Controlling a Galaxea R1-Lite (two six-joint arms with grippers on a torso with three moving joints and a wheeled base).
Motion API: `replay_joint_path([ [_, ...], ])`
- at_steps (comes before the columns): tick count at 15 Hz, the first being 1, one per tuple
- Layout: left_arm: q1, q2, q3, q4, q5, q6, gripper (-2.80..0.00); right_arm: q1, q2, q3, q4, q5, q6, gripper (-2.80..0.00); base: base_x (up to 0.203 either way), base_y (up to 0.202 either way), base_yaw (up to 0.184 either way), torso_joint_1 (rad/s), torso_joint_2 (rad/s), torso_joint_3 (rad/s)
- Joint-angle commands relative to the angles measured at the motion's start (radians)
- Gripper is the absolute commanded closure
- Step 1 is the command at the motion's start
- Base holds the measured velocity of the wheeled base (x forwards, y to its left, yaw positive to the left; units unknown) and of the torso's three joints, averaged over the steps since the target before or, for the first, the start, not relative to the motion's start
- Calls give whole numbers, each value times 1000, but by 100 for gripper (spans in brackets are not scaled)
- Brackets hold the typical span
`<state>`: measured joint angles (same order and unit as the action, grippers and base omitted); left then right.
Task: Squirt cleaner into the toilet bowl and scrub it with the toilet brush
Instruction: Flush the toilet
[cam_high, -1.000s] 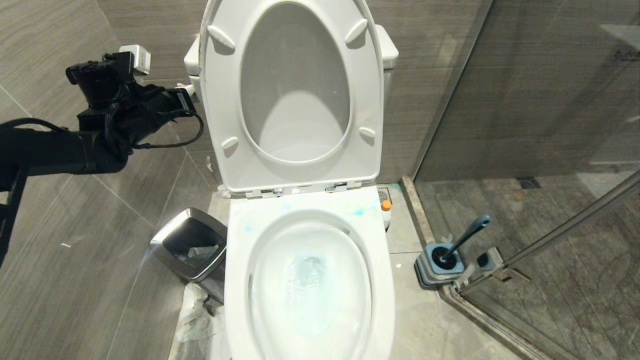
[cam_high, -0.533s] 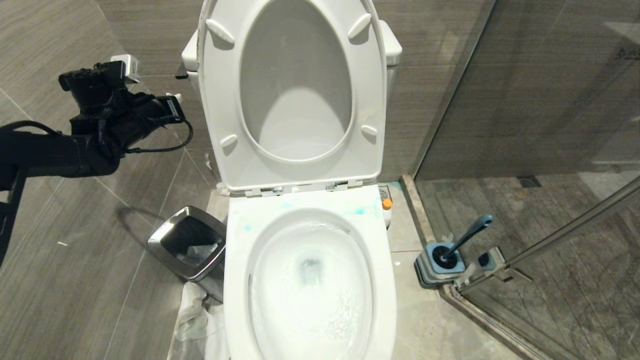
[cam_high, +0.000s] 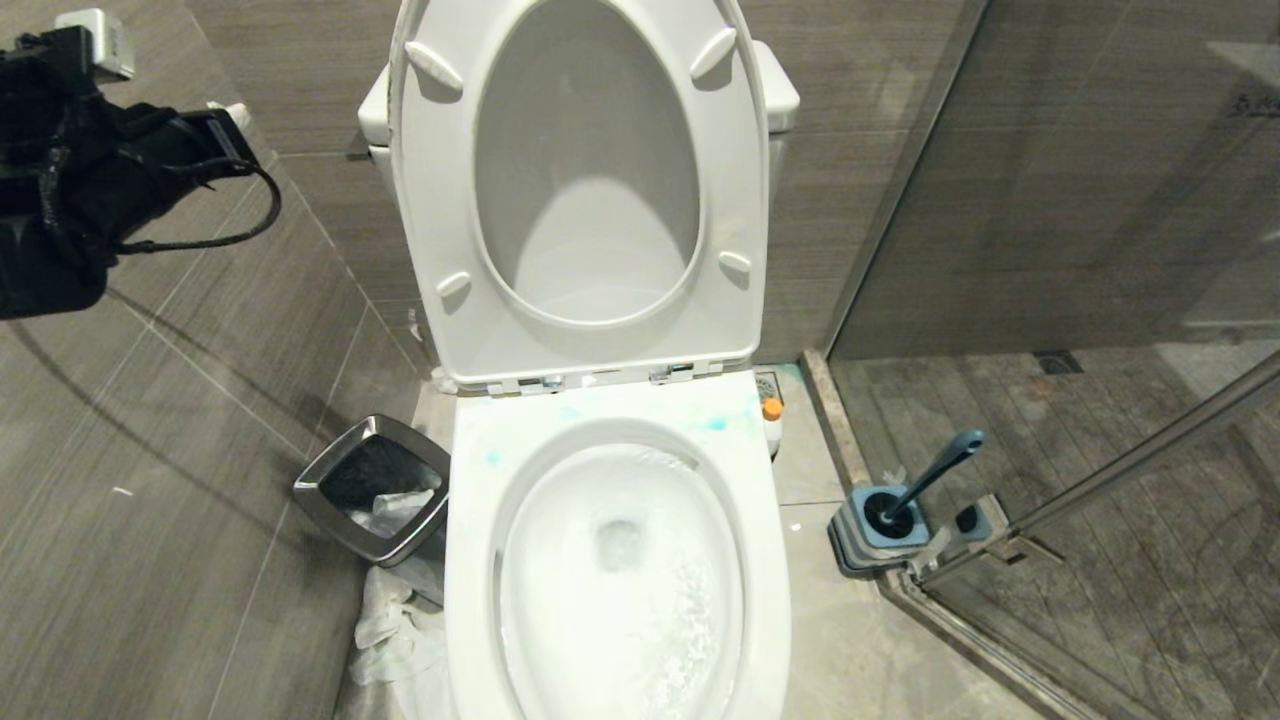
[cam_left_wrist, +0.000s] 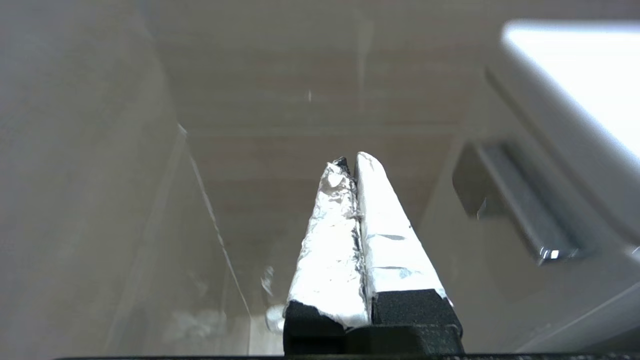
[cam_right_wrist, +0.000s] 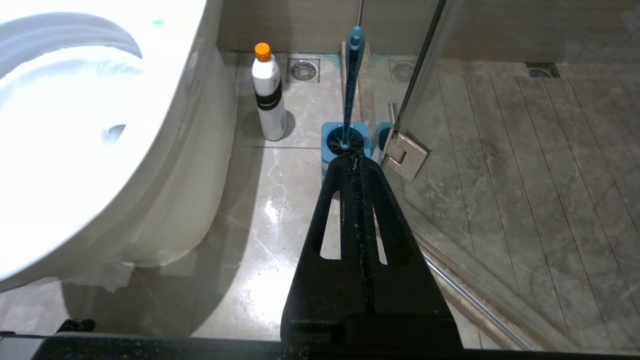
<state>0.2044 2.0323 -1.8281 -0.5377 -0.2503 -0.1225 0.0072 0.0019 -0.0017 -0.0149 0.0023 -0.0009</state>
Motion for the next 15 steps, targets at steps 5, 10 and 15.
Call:
replay_joint_path([
  [5, 131, -151, -2, -8, -439, -279, 0, 0, 1, 1, 0, 1, -1, 0, 0, 0, 0, 0, 0, 0],
  [10, 78, -172, 21, -156, -521, -336, 0, 0, 1, 1, 0, 1, 0, 0, 0, 0, 0, 0, 0, 0],
  [15, -7, -42, -33, -179, -512, -314, 0, 0, 1, 0, 0, 1, -1, 0, 0, 0, 0, 0, 0, 0],
])
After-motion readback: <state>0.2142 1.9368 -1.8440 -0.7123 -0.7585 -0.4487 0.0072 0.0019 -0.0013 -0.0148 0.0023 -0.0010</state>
